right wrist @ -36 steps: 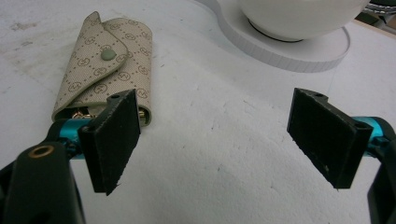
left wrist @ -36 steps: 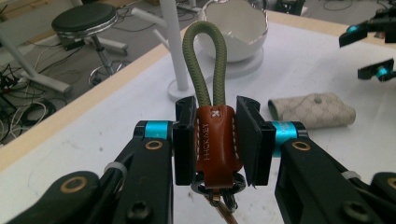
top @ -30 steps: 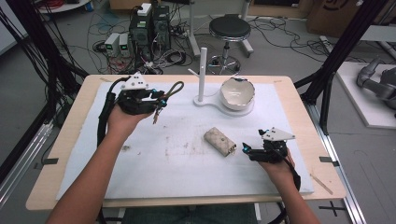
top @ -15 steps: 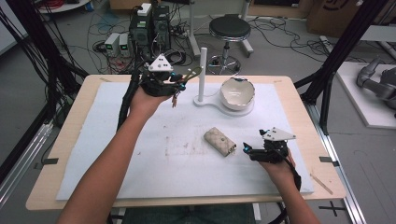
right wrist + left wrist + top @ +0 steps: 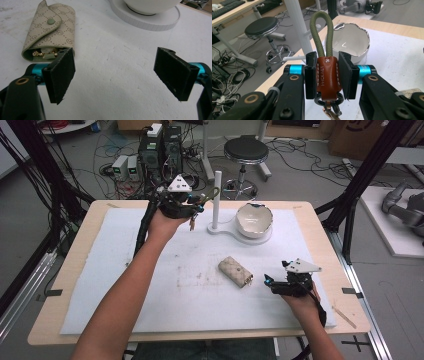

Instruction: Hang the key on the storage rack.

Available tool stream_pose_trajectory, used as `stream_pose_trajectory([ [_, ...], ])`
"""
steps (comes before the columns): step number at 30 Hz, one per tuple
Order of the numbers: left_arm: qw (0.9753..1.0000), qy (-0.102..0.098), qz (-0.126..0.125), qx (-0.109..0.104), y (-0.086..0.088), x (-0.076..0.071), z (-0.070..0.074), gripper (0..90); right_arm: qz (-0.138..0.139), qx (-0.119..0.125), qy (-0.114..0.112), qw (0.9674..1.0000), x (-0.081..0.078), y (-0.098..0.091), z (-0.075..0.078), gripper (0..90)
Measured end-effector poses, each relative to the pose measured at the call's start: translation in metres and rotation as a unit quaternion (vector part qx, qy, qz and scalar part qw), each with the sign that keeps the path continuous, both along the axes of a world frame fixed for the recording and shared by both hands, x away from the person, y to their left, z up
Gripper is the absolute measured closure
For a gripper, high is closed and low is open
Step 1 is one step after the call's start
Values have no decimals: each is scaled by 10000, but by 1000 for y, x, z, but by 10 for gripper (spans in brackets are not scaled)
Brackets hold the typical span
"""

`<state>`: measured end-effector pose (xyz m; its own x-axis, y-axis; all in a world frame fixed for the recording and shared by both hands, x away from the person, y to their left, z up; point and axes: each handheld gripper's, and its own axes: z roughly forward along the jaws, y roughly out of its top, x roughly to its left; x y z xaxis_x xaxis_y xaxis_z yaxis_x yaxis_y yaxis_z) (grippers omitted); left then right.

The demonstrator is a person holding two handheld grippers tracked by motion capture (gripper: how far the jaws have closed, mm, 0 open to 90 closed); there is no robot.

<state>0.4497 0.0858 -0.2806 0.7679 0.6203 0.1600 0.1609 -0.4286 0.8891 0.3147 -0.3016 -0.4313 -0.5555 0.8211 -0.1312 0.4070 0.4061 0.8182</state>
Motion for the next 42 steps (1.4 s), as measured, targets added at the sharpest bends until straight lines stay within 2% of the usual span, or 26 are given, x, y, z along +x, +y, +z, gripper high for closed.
stream_pose_trajectory([
  [6,9999,18,57,82,-5,7,-2,689,-56,-18,0,10000,-5,-4,0,176],
  [15,9990,19,190,402,-14,16,-10,676,-103,0,16,9999,-6,-7,0,177],
  [16,9989,-2,217,408,-14,16,-11,662,-84,-15,7,10000,-5,-7,0,177],
  [18,9987,-36,312,399,-15,17,-11,566,-68,-23,17,10000,-5,-5,0,177],
  [21,9986,-62,323,413,-15,16,-11,517,-42,-37,-4,10000,-5,-4,0,177],
  [27,9993,42,281,239,-5,9,-17,435,-81,-20,11,10000,-5,-6,0,177],
  [32,9997,178,188,-16,12,-3,-32,386,-42,-41,-3,10000,-4,-4,1,177],
  [37,9993,322,57,-187,31,-18,-43,344,-19,-29,-23,10000,-4,-2,1,178],
  [42,9992,315,-57,-234,48,-36,-52,313,36,-27,-20,10000,-2,2,2,178],
])
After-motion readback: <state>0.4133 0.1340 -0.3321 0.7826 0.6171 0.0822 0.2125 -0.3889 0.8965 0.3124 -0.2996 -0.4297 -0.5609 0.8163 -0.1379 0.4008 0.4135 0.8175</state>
